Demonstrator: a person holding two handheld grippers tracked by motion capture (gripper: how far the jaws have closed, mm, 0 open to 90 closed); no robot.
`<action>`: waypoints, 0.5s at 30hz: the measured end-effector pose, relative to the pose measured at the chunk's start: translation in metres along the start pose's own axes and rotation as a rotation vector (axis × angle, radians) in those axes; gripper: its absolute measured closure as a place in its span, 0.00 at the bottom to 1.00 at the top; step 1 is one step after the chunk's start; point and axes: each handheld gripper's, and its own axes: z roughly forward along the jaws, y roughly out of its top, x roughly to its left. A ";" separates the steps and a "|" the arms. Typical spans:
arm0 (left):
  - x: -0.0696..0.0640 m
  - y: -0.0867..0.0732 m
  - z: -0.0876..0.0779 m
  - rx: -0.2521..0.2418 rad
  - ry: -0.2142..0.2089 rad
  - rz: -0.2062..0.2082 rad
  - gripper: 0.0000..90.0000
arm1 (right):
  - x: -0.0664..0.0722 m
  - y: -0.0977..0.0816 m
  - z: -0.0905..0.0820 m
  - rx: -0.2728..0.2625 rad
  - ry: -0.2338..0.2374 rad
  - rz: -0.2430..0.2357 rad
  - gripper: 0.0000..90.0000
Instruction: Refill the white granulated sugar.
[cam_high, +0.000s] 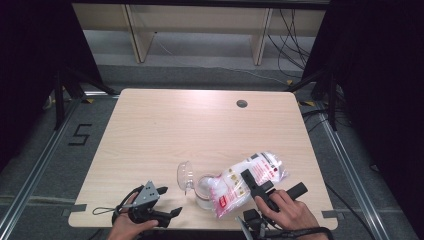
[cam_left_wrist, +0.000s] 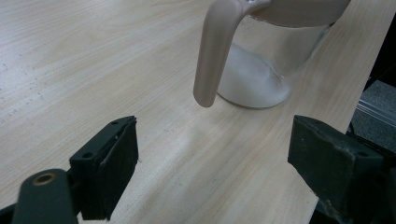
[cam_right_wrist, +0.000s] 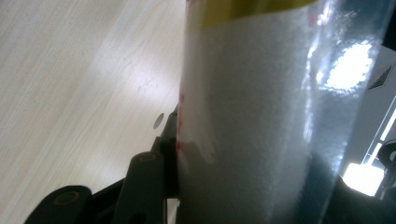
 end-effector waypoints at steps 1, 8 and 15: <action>0.000 0.000 0.000 0.003 -0.003 0.000 0.18 | 0.001 -0.001 0.000 0.002 0.003 0.003 0.69; 0.000 0.000 0.000 -0.011 -0.003 -0.010 0.18 | 0.004 -0.007 -0.002 0.020 0.014 -0.008 0.70; 0.001 0.001 -0.002 0.008 0.010 0.008 0.18 | 0.009 -0.007 -0.011 0.034 0.027 0.013 0.70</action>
